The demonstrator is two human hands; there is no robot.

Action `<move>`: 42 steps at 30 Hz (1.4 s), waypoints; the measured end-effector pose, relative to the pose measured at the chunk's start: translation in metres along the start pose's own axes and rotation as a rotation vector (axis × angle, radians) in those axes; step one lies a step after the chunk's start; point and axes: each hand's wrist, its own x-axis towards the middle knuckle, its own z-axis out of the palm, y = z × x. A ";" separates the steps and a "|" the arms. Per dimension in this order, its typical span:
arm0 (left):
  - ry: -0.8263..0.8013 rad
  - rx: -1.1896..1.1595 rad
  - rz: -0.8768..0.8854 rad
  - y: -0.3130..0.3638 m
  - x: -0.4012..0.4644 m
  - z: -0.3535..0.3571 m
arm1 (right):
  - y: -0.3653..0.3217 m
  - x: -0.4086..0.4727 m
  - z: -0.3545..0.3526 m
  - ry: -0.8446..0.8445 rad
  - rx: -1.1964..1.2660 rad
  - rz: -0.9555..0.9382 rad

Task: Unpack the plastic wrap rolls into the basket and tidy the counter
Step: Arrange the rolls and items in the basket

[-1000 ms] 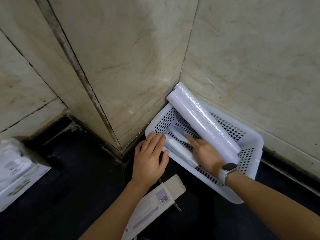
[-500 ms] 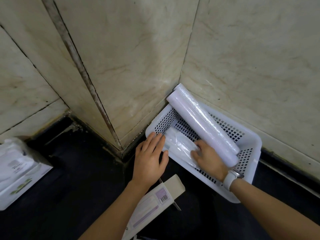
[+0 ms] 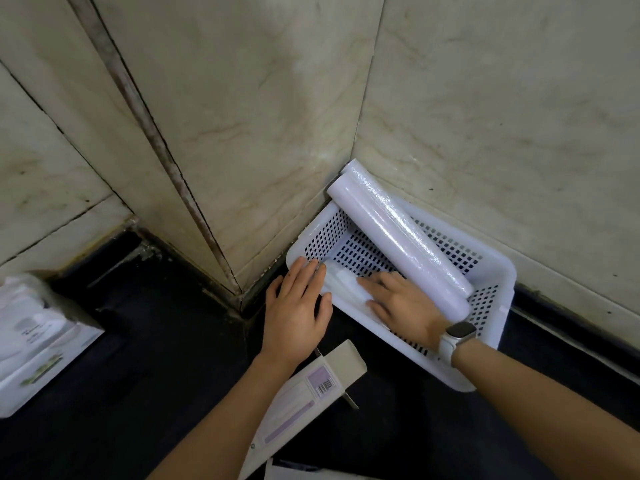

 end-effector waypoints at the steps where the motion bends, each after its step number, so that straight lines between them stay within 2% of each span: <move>1: -0.007 0.002 -0.005 0.001 0.000 -0.001 | 0.002 -0.001 -0.002 0.014 0.009 -0.019; 6: -0.043 0.029 -0.023 0.004 0.000 -0.005 | 0.005 -0.009 -0.007 -0.232 -0.143 -0.109; 8: -0.045 0.035 -0.033 0.005 0.000 -0.006 | 0.001 -0.015 -0.017 -0.129 -0.058 -0.131; 10: -0.046 0.029 -0.040 0.007 0.001 -0.006 | 0.000 -0.020 -0.029 0.118 0.095 -0.104; 12: -0.044 0.022 -0.046 0.008 0.001 -0.006 | 0.006 -0.021 -0.039 0.381 0.192 0.013; 14: -0.043 0.014 -0.054 0.008 0.001 -0.006 | 0.020 -0.014 -0.048 0.485 0.197 0.205; 17: -0.046 -0.005 -0.057 0.008 0.001 -0.005 | 0.046 0.002 -0.054 0.378 0.131 0.465; 20: -0.048 -0.017 -0.057 0.006 0.001 -0.004 | 0.058 0.016 -0.055 0.253 0.078 0.556; 26: -0.045 -0.029 -0.058 0.007 0.001 -0.002 | 0.068 0.028 -0.063 0.059 0.023 0.491; 28: -0.054 -0.029 -0.061 0.007 0.001 -0.002 | 0.068 0.030 -0.064 0.049 0.055 0.498; 31: -0.057 -0.028 -0.056 0.007 0.001 -0.004 | 0.066 0.026 -0.065 0.132 0.165 0.540; 34: -0.056 -0.037 -0.059 0.008 0.000 -0.005 | 0.059 0.014 -0.074 0.323 0.296 0.576; 36: -0.056 -0.036 -0.059 0.009 0.000 -0.005 | 0.049 0.003 -0.081 0.492 0.428 0.502; 38: -0.056 -0.032 -0.062 0.009 -0.001 -0.006 | 0.034 -0.009 -0.084 0.550 0.534 0.401; 40: -0.061 -0.032 -0.066 0.010 0.000 -0.006 | 0.018 -0.019 -0.081 0.442 0.593 0.326; 42: -0.067 -0.027 -0.069 0.010 0.000 -0.007 | 0.006 -0.025 -0.073 0.248 0.577 0.253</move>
